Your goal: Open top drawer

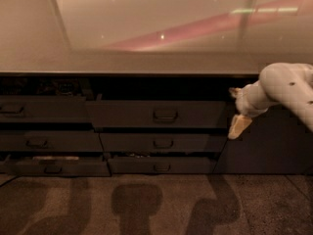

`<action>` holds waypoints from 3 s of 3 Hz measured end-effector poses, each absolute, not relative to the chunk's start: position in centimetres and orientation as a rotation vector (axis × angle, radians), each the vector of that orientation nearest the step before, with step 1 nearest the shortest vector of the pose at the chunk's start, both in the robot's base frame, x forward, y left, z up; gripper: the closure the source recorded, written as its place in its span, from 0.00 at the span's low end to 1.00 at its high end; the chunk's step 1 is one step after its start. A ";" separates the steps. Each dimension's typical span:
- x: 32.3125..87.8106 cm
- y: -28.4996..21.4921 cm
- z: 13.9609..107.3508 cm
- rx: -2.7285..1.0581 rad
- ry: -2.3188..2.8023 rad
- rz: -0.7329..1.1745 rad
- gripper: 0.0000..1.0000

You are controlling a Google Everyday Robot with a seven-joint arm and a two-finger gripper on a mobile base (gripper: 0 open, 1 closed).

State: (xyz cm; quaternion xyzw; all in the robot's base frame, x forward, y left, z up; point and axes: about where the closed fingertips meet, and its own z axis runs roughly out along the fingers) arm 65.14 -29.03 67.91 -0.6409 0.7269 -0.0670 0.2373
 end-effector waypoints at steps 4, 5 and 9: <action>66.2 -27.7 65.2 -1.842 2.031 -0.108 0.00; 66.2 -27.7 65.2 -1.843 2.031 -0.108 0.19; 66.1 -27.7 65.2 -1.843 2.031 -0.108 1.00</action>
Offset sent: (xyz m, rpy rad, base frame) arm -0.0174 0.0109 -0.0305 -0.0361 0.0495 0.0424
